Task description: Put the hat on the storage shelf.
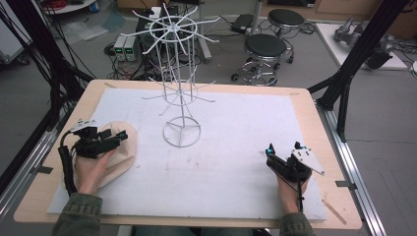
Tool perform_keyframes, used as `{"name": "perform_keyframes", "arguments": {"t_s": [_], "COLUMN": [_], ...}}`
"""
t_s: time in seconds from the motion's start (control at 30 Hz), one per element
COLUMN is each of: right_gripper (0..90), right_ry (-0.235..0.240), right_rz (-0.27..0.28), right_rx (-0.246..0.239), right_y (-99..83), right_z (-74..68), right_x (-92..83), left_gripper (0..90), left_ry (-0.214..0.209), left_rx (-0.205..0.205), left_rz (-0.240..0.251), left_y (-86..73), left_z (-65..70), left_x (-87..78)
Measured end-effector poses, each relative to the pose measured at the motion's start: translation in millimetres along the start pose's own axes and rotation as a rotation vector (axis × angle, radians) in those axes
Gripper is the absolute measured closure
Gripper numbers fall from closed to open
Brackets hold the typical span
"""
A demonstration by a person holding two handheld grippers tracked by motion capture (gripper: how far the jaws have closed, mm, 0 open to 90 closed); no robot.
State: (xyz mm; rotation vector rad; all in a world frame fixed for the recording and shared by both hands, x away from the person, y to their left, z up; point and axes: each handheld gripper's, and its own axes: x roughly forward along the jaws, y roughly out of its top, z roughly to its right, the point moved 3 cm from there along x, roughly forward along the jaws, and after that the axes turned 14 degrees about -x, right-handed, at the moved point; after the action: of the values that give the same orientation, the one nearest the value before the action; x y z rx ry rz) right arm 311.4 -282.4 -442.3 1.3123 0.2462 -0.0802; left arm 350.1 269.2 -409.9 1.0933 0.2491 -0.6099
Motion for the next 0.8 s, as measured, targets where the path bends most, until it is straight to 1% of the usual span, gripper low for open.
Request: {"name": "perform_keyframes", "arguments": {"t_s": [0.03,0.07,0.1,0.17,0.2,0.27,0.43,0.5,0.63,0.67,0.7,0.73,0.77,0.8], "right_gripper": [10.0,10.0,10.0,9.9,10.0,9.9,10.0,10.0,10.0,10.0,10.0,10.0,10.0,10.0], "right_ry": [0.002,0.000,0.002,0.002,0.003,0.005,0.005,0.006,0.005,0.006,0.006,0.005,0.005,0.005], "right_rz": [-0.002,-0.003,-0.006,-0.003,-0.005,-0.007,-0.005,-0.011,-0.018,-0.017,-0.016,-0.015,-0.015,-0.016], "right_rx": [0.004,0.002,0.005,0.002,0.004,-0.001,-0.011,-0.006,-0.005,-0.004,-0.006,-0.006,-0.007,-0.007], "right_y": [0.0,-0.1,-0.1,-0.1,0.0,-0.3,-0.6,-0.8,-1.1,-1.0,-0.8,-0.9,-1.0,-1.0], "right_z": [-0.5,-0.4,-0.9,-0.8,-1.0,-0.7,-0.4,-0.9,-1.2,-1.4,-1.5,-1.6,-1.5,-1.5], "right_x": [-0.1,0.0,-0.1,0.0,0.2,0.3,1.1,1.1,1.6,1.5,1.4,1.6,1.7,1.7], "left_gripper": [34.2,34.2,34.2,34.2,34.2,33.8,33.4,33.2,32.6,32.6,32.4,31.7,31.3,30.8], "left_ry": [0.011,0.020,0.020,0.034,0.044,0.068,0.091,0.097,0.111,0.111,0.130,0.140,0.140,0.150], "left_rx": [0.004,0.007,0.007,0.000,0.004,0.017,0.005,0.005,-0.012,-0.012,-0.012,-0.008,-0.008,-0.011], "left_rz": [-0.023,-0.032,-0.032,-0.051,-0.065,-0.073,-0.116,-0.136,-0.182,-0.182,-0.209,-0.221,-0.221,-0.217], "left_y": [-2.1,-3.3,-3.3,-5.4,-7.0,-9.2,-14.1,-15.5,-18.8,-18.8,-21.1,-22.1,-22.1,-23.0], "left_z": [1.8,2.6,2.6,4.9,6.9,8.4,7.1,7.7,8.0,8.0,7.4,7.4,7.4,7.9], "left_x": [3.2,4.9,4.9,7.6,8.9,11.7,19.1,21.3,28.1,28.1,32.7,34.3,34.3,36.9]}}
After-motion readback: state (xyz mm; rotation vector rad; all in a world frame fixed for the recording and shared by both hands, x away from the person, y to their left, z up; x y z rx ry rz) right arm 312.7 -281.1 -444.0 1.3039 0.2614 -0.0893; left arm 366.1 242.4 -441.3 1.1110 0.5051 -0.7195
